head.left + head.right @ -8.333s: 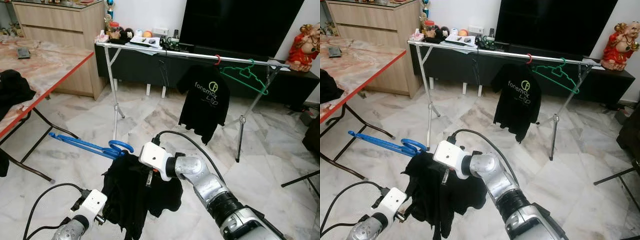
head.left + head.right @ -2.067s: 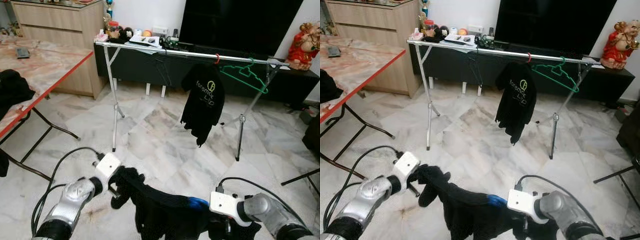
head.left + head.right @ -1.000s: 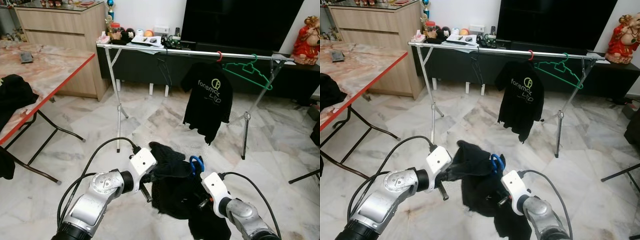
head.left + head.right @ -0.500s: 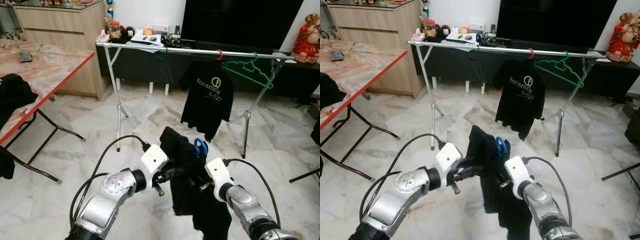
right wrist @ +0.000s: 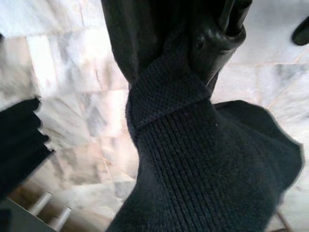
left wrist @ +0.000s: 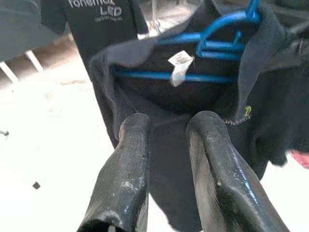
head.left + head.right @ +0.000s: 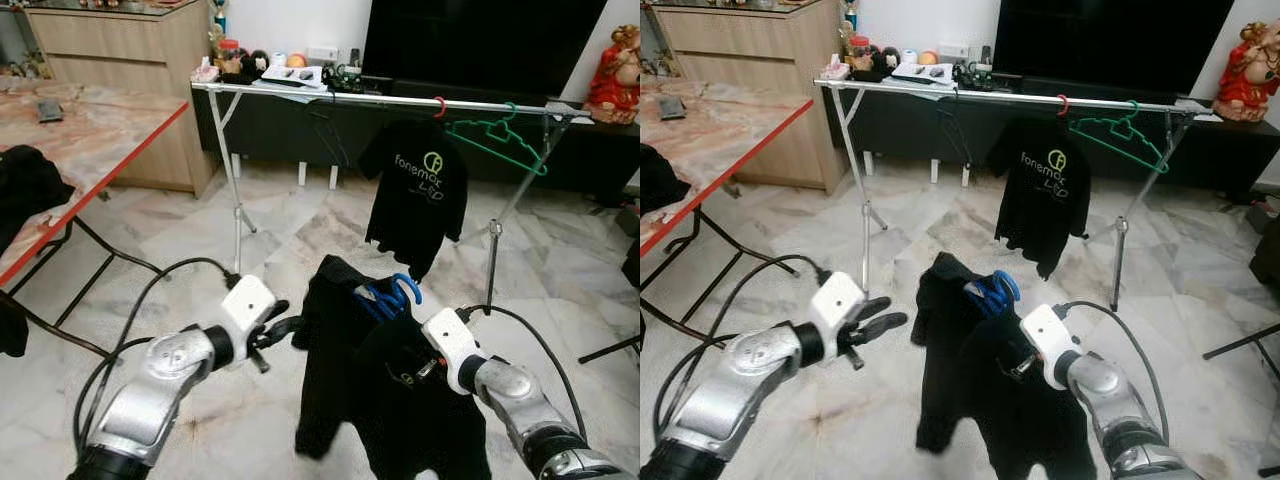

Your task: Hang hanger

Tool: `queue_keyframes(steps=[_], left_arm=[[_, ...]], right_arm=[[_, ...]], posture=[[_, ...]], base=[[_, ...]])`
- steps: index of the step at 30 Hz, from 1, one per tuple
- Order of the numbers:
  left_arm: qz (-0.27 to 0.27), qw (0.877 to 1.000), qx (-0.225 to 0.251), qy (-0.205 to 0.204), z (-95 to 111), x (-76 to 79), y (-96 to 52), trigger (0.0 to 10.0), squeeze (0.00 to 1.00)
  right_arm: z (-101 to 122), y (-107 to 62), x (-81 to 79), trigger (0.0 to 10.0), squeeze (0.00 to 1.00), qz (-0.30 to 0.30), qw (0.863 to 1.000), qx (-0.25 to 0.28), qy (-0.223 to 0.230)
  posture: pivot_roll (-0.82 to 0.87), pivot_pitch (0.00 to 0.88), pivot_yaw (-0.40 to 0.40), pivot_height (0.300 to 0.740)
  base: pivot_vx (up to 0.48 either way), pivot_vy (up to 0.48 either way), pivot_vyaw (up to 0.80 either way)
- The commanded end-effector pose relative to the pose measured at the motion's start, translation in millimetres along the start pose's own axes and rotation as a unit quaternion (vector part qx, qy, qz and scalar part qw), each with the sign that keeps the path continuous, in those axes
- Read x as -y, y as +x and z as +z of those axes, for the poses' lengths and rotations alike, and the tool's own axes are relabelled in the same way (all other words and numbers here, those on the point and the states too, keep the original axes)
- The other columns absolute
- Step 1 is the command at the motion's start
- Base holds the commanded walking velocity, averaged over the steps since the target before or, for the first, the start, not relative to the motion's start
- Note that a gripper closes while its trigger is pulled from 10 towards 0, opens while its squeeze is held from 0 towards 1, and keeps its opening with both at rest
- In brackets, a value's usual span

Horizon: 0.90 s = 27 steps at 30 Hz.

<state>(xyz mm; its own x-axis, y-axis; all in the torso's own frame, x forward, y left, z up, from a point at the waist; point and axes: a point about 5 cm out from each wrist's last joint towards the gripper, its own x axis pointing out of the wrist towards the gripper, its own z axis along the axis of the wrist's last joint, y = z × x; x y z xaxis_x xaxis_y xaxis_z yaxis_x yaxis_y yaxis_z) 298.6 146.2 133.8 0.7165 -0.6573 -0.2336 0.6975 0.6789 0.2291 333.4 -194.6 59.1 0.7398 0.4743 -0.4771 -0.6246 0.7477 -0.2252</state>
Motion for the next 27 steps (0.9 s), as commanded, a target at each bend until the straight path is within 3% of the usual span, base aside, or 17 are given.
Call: queue_keyframes(steps=[1,12,15,23,27], left_arm=[[0.004,1.000,-0.007,0.007,-4,-5.8,-7.4,10.0,0.00],[0.008,1.000,-0.019,0.012,-9,-15.3,-22.9,10.0,0.00],[-0.007,0.999,-0.034,0.024,-11,-20.4,-33.8,10.0,0.00],[-0.053,0.996,-0.062,0.040,-14,-24.5,-51.6,10.0,0.00],[-0.125,0.990,-0.057,0.018,-8,-21.0,-65.0,10.0,0.00]], right_arm=[[28,-2.1,14.0,0.0,0.00,0.003,0.998,0.047,-0.048],[44,-3.7,3.7,0.0,0.00,0.139,0.983,0.072,-0.096],[41,-6.5,0.5,0.0,0.00,0.200,0.971,0.042,-0.123],[29,-15.0,4.6,0.0,0.00,0.250,0.951,-0.036,-0.179],[28,-16.6,2.5,0.0,0.00,0.283,0.940,-0.051,-0.186]], posture=[[0.05,0.000,-0.068,0.740],[0.06,0.000,-0.076,0.740],[0.07,0.000,-0.082,0.740],[0.08,0.000,-0.091,0.740],[0.09,0.000,-0.095,0.740]], base=[[0.000,0.000,0.00],[0.000,0.000,0.00],[0.000,0.000,0.00],[0.000,0.000,0.00],[0.000,0.000,0.00]])
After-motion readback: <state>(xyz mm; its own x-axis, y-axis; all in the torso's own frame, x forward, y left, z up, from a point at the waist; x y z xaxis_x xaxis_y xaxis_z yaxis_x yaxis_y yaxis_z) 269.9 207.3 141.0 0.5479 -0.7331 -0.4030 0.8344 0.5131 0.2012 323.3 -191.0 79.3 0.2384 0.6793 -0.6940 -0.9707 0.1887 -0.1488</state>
